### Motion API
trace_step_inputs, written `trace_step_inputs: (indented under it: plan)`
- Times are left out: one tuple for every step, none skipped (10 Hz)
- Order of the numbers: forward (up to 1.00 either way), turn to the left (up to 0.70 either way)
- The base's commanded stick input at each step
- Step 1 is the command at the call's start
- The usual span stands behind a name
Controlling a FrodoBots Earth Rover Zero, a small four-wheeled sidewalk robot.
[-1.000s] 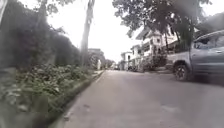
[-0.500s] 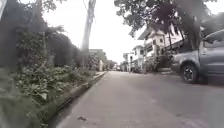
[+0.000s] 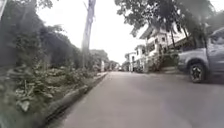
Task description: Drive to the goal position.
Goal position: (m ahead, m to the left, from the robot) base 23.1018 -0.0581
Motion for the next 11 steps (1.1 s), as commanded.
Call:
trace_step_inputs:
  plan:
    - [0.70, 0.00]
    - [0.70, -0.29]
    - [0.70, -0.33]
    - [0.70, -0.35]
    - [0.70, -0.35]
    - [0.70, -0.35]
    - [0.70, -0.07]
    - [0.70, 0.00]
    - [0.70, 0.00]
    - [0.70, 0.00]
    - [0.70, 0.00]
